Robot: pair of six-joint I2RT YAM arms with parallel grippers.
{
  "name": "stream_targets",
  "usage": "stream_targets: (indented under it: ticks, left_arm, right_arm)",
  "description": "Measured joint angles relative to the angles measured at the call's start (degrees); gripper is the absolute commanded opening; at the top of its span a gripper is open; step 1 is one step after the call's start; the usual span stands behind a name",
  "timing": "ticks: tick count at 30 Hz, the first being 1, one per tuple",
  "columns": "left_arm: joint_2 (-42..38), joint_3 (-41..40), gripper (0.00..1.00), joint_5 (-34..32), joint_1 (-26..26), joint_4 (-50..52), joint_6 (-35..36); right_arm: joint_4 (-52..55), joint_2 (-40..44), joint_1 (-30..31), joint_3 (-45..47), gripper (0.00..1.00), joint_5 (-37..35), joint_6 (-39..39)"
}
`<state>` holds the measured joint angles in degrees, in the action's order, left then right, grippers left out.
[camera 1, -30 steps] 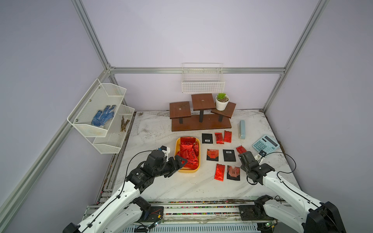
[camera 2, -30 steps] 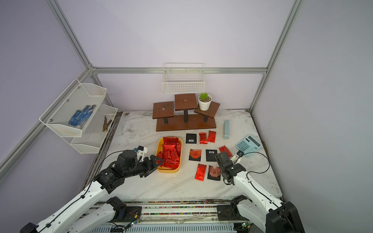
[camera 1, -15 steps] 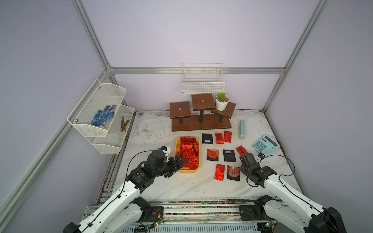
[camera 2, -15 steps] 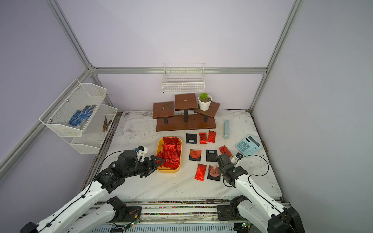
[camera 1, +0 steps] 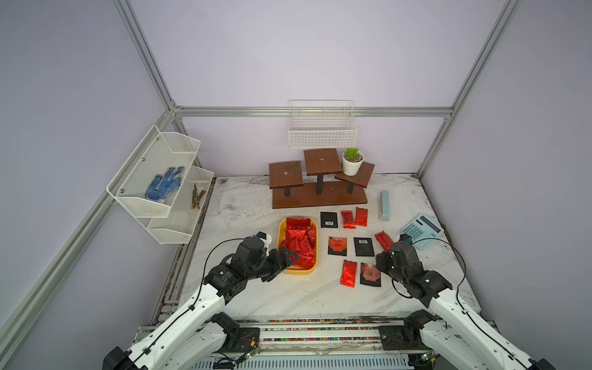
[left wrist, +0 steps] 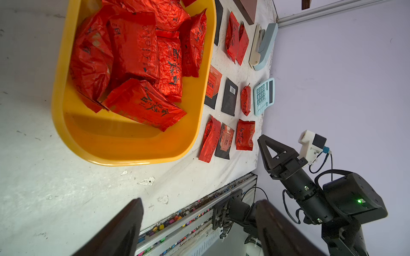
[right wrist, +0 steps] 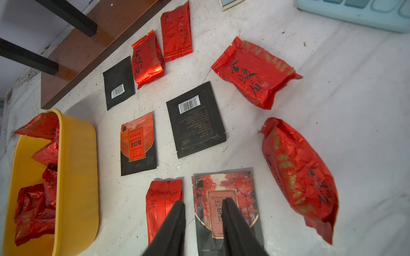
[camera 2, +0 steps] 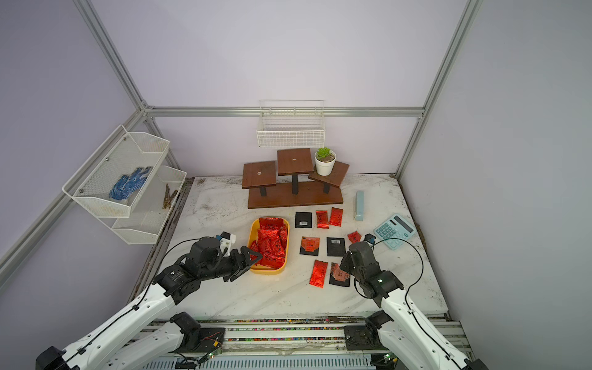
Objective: Take the tea bags out of the storage box
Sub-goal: Place the tea bag at the center of the board, then pick up the tea bag from the storage box.
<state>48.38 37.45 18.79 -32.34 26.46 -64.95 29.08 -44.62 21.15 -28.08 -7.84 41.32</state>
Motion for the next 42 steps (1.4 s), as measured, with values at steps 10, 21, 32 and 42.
stream_targets:
  ticks: [10,21,32,42]
  left_arm:
    - [2.05,5.75,0.80,-2.78,0.07,5.07,2.97]
    - [9.84,10.82,0.80,-3.08,6.05,9.20,9.22]
    - [11.52,11.19,0.80,0.42,16.13,12.61,13.25]
    - [4.55,2.62,0.80,4.55,22.40,12.46,13.55]
  right_arm:
    - [-6.67,-10.27,0.79,-7.34,0.35,16.22,-7.39]
    - [-4.76,-24.39,13.64,-30.32,0.42,21.55,-18.78]
    - [2.99,-45.48,25.35,-45.03,0.47,17.29,-27.78]
    - [8.87,-62.25,30.49,-53.90,0.50,9.99,-34.62]
